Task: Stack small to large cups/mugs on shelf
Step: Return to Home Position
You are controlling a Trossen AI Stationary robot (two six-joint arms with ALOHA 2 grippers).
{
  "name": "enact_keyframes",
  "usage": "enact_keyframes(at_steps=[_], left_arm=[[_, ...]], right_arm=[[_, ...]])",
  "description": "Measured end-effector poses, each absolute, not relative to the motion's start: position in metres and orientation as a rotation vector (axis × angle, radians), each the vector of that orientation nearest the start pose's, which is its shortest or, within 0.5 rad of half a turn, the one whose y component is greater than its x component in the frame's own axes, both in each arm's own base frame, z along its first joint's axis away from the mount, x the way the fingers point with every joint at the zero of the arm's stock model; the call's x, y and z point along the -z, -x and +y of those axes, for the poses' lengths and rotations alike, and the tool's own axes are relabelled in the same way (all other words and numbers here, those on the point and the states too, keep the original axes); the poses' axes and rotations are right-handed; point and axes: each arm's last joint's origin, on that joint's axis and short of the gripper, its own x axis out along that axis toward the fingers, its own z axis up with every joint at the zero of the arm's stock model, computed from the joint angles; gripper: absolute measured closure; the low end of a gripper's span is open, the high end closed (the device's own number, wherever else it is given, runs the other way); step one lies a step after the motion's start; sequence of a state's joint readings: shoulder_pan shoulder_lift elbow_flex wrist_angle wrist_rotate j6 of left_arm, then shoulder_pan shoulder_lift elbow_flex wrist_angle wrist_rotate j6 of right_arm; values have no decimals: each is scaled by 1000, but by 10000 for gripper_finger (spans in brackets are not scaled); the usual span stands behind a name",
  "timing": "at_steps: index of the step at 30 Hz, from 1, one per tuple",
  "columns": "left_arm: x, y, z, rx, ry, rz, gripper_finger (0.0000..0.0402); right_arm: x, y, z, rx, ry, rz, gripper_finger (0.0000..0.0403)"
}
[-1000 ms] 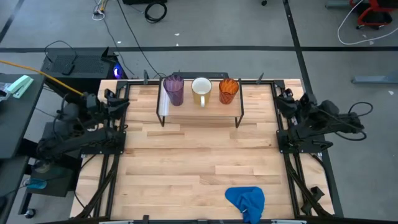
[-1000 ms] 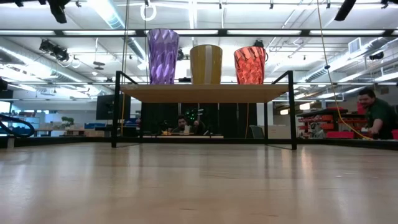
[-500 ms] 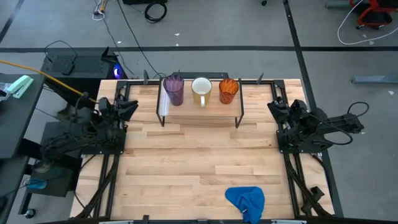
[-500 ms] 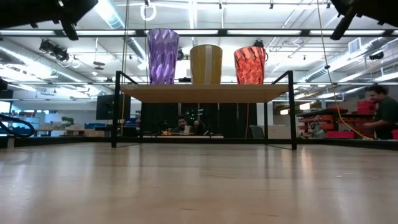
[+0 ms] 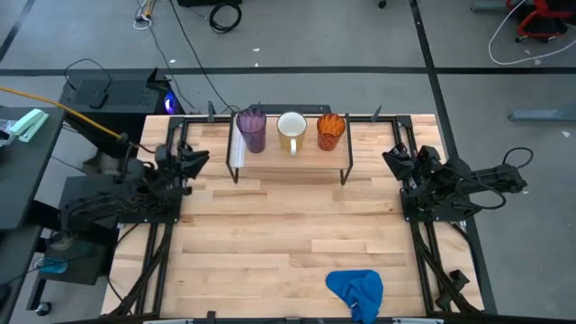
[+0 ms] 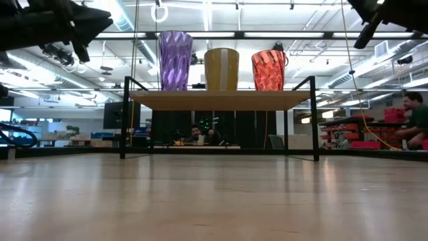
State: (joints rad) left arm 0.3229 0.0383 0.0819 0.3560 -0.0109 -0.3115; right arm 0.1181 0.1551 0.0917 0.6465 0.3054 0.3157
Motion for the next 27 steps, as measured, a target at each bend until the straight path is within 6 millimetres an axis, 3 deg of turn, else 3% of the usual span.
enact_keyframes(at_steps=[9, 27], left_arm=[[-218, -84, 28, -265, 259, -431, 308], [-199, -89, 30, -298, 325, -233, 317]], right_arm=[[-237, -90, 2, 97, -431, -545, 350], [-220, -98, 3, 131, -389, -361, 350]])
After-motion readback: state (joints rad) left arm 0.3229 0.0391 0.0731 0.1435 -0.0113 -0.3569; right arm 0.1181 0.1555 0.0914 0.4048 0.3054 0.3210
